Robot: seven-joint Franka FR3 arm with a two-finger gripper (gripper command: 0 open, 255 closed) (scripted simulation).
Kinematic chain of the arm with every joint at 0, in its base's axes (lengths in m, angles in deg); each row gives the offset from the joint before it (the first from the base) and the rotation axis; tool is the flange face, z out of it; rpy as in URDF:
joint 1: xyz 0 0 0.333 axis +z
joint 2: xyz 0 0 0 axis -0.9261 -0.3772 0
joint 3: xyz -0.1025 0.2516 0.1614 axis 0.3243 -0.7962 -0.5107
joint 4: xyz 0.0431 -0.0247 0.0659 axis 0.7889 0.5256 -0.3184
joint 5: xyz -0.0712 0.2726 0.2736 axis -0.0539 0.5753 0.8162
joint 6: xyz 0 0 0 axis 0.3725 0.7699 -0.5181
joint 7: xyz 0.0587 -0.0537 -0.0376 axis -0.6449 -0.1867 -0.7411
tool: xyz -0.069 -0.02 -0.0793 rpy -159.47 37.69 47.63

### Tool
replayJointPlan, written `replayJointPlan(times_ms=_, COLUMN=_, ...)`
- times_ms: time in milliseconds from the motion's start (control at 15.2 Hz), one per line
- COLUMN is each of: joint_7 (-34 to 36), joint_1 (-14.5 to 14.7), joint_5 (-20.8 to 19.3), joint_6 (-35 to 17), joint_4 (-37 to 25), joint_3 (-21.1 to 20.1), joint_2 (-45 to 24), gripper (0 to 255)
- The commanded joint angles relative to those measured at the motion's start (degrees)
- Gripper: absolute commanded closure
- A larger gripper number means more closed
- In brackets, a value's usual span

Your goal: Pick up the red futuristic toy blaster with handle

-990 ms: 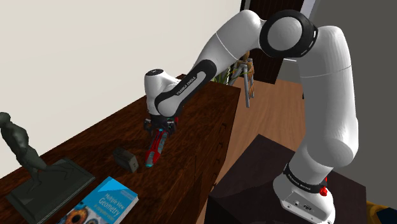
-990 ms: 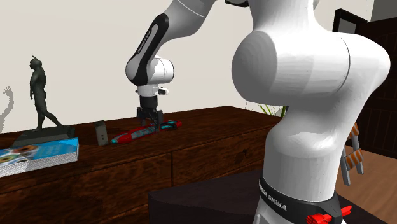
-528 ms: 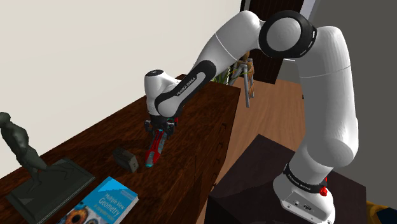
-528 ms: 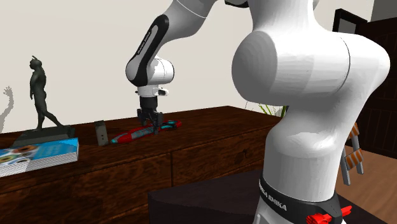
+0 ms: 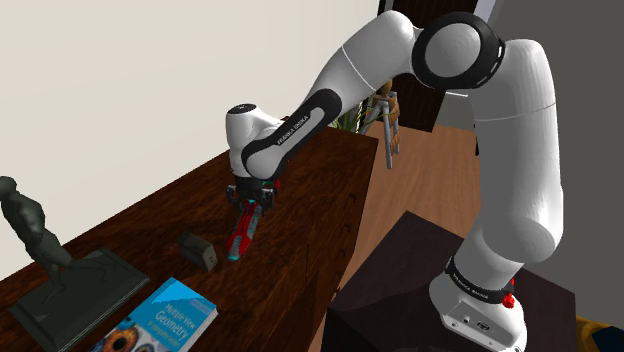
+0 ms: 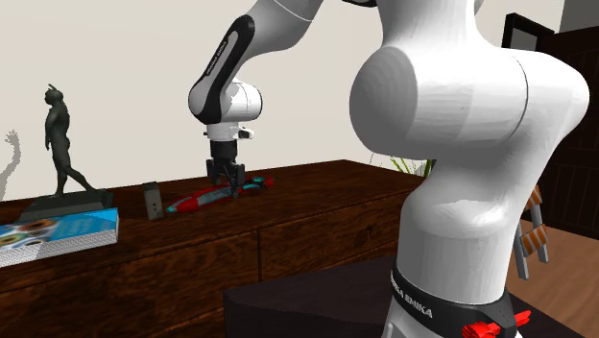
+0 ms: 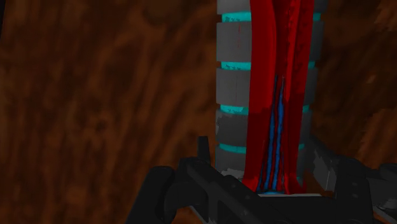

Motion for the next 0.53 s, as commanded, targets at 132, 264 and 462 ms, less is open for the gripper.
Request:
replayJointPlan(times_ms=132, joint_7=-0.7, joint_1=-0.6, joint_5=1.1, joint_6=2.1, joint_4=-0.1, joint_3=-0.7, joint_2=2.2, gripper=255)
replayJointPlan(times_ms=264, joint_7=-1.1, joint_1=-0.8, joint_5=1.7, joint_6=3.2, joint_4=-0.2, joint_3=-1.1, joint_2=3.2, gripper=255)
replayJointPlan(times_ms=462, joint_7=-1.6, joint_1=-1.2, joint_5=2.5, joint_6=5.0, joint_4=-0.6, joint_3=-1.6, joint_2=4.7, gripper=255)
